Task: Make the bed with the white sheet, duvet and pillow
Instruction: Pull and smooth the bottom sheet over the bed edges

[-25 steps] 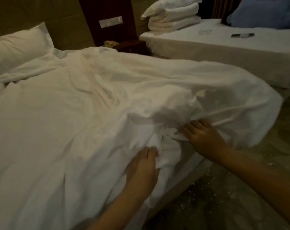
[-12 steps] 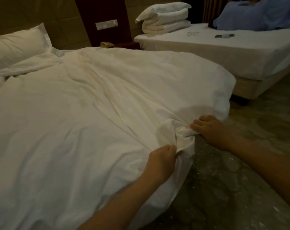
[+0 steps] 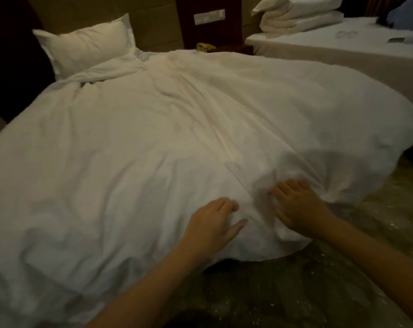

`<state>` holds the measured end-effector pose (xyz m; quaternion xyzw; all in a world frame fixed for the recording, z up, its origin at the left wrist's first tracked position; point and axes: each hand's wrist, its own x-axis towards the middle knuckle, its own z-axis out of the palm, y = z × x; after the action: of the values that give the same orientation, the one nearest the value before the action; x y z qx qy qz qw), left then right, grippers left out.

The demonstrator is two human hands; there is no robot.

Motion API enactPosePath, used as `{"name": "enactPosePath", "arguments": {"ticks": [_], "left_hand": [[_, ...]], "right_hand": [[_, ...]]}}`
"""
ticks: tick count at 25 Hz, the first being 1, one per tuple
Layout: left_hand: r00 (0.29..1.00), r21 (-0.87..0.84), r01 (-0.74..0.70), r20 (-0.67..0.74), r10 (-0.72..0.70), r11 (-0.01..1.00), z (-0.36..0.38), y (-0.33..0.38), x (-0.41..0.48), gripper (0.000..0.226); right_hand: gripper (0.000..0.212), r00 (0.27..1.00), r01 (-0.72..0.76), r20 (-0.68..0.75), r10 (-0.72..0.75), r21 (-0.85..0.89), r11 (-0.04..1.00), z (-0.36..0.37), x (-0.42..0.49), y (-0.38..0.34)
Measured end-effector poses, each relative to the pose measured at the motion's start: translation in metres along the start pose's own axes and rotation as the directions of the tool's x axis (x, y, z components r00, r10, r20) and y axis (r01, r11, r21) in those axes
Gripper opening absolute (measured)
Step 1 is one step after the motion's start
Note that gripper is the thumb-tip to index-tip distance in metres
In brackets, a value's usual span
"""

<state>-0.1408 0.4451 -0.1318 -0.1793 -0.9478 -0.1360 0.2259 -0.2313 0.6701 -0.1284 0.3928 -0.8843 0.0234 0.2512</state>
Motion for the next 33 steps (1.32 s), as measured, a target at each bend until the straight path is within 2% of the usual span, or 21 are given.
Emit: {"name": "enactPosePath", "arguments": {"ticks": [2,4,5,7,8,11,15,17,19,21,23,25,27,28,29,31,33], "left_hand": [[0.997,0.13,0.038,-0.072,-0.028,0.991,-0.031,-0.036,-0.026,0.037],[0.985,0.355,0.12,-0.161,-0.066,0.927,-0.058,-0.073,-0.051,0.052],[0.972,0.443,0.208,-0.193,-0.134,0.872,-0.07,-0.09,-0.061,0.065],[0.92,0.496,0.391,-0.228,-0.318,0.775,-0.085,-0.119,-0.072,0.085],[0.9,0.499,0.435,-0.216,-0.378,0.749,-0.088,-0.13,-0.074,0.085],[0.928,0.533,0.363,-0.13,-0.35,0.764,-0.085,-0.15,-0.065,0.065],[0.941,0.468,0.314,-0.038,-0.337,0.826,-0.097,-0.154,-0.055,0.048],[0.968,0.446,0.253,-0.118,-0.223,0.859,-0.105,-0.151,-0.058,0.046],[0.964,0.443,0.217,-0.235,-0.121,0.87,-0.113,-0.141,-0.065,0.058],[0.962,0.456,0.15,-0.271,-0.023,0.877,-0.101,-0.13,-0.085,0.055],[0.974,0.475,0.161,-0.216,-0.063,0.865,-0.078,-0.121,-0.123,0.049],[0.966,0.476,0.25,-0.18,-0.185,0.843,-0.058,-0.127,-0.167,0.045],[0.947,0.451,0.322,-0.151,-0.285,0.832,-0.058,-0.137,-0.196,0.041],[0.941,0.423,0.337,-0.173,-0.29,0.841,-0.064,-0.141,-0.204,0.042],[0.937,0.38,0.339,-0.223,-0.27,0.861,-0.073,-0.144,-0.208,0.046],[0.924,0.313,0.329,-0.301,-0.236,0.891,-0.096,-0.144,-0.207,0.049],[0.892,0.324,0.378,-0.379,-0.247,0.867,-0.121,-0.146,-0.205,0.04]], "right_hand": [[0.054,0.993,-0.016,0.12,0.013,0.028,0.999,0.004,0.03,-0.054],[0.073,0.963,-0.16,0.221,0.153,0.016,0.987,0.008,0.051,-0.096],[0.078,0.931,-0.26,0.277,0.24,0.04,0.965,0.007,0.062,-0.109],[0.072,0.863,-0.413,0.339,0.374,0.047,0.91,0.01,0.081,-0.122],[0.064,0.847,-0.434,0.342,0.407,0.004,0.901,0.015,0.086,-0.121],[0.04,0.875,-0.38,0.339,0.347,0.032,0.925,0.021,0.092,-0.121],[0.031,0.882,-0.349,0.378,0.28,0.127,0.928,0.021,0.093,-0.117],[0.029,0.882,-0.278,0.433,0.187,0.159,0.947,0.01,0.085,-0.115],[0.029,0.908,-0.219,0.401,0.121,0.207,0.953,-0.005,0.071,-0.111],[0.032,0.918,-0.25,0.366,0.155,0.228,0.941,-0.011,0.058,-0.099],[0.032,0.887,-0.297,0.424,0.183,0.221,0.929,-0.007,0.054,-0.1],[0.031,0.849,-0.371,0.465,0.252,0.183,0.911,0.007,0.056,-0.113],[0.03,0.835,-0.428,0.443,0.327,0.148,0.892,0.018,0.055,-0.122],[0.03,0.831,-0.448,0.425,0.359,0.13,0.885,0.018,0.054,-0.127],[0.033,0.859,-0.433,0.355,0.369,0.118,0.894,0.02,0.052,-0.132],[0.044,0.934,-0.333,0.175,0.312,0.113,0.936,0.022,0.051,-0.155],[0.047,0.985,-0.169,0.062,0.162,0.153,0.974,0.015,0.058,-0.202]]}}
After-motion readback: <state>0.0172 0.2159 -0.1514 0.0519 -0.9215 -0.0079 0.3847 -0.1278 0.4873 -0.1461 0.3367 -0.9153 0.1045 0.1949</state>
